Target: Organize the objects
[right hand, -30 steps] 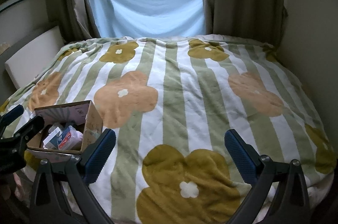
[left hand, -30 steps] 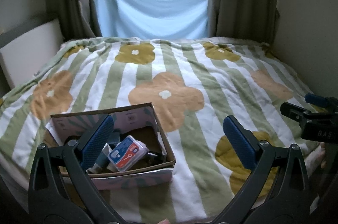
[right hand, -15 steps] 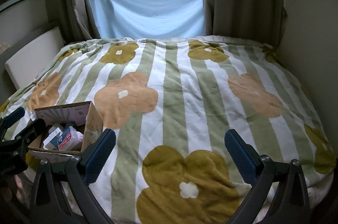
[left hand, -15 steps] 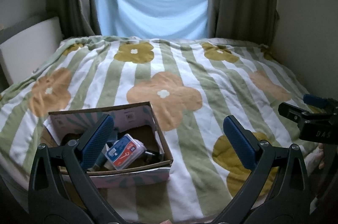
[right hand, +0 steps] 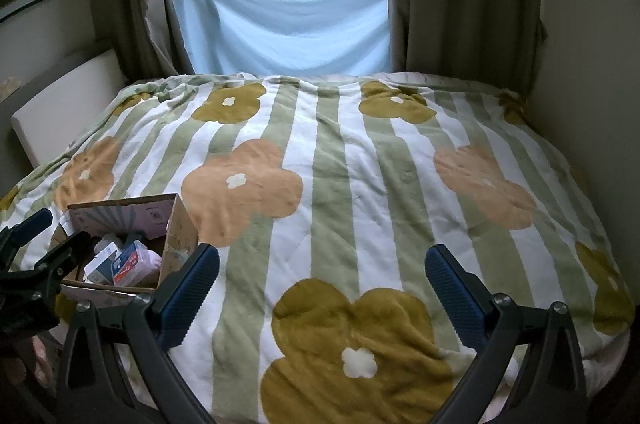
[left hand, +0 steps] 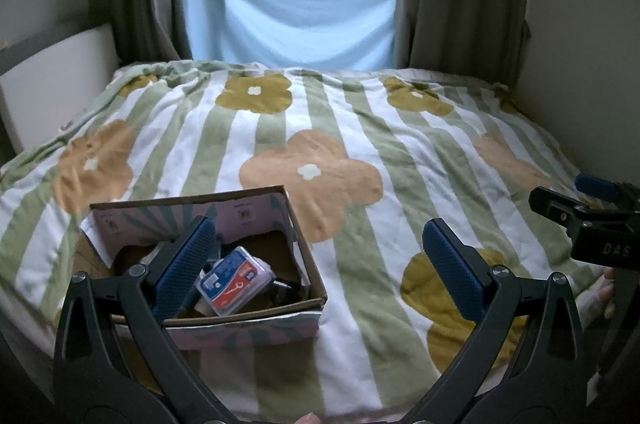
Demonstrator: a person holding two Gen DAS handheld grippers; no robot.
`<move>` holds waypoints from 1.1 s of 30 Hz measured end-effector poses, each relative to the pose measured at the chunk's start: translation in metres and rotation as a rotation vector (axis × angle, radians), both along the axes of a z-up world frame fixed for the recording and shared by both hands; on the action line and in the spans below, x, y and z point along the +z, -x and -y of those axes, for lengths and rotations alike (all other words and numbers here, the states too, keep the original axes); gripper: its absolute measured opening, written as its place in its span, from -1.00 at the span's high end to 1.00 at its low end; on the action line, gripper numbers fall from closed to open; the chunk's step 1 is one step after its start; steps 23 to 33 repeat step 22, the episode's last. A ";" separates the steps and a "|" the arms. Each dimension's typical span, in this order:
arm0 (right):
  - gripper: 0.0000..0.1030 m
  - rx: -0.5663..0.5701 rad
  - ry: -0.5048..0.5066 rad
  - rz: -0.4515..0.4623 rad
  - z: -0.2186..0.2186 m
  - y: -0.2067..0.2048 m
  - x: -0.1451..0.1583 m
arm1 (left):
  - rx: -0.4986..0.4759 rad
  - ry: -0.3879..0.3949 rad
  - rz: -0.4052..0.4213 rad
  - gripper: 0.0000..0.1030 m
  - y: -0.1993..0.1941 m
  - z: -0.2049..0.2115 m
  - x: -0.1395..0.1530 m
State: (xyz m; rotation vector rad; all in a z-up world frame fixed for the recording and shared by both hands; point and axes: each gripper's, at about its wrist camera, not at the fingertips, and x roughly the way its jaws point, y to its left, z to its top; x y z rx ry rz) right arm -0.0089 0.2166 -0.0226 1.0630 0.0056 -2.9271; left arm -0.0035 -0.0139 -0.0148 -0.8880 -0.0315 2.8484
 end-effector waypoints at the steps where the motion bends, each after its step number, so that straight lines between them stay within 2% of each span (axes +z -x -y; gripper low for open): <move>1: -0.99 0.003 -0.001 0.000 0.001 0.000 0.001 | 0.001 0.000 0.000 -0.99 0.000 0.000 0.000; 15: -0.99 0.005 -0.003 -0.004 0.003 0.000 0.002 | -0.004 0.007 0.010 -0.99 -0.001 -0.007 -0.003; 21: -0.99 0.011 -0.003 0.006 0.005 0.002 0.002 | -0.019 -0.030 -0.011 -0.99 -0.006 -0.007 -0.005; 33: -0.99 0.013 -0.004 0.008 0.005 0.003 0.002 | -0.019 -0.031 -0.013 -0.99 -0.006 -0.007 -0.005</move>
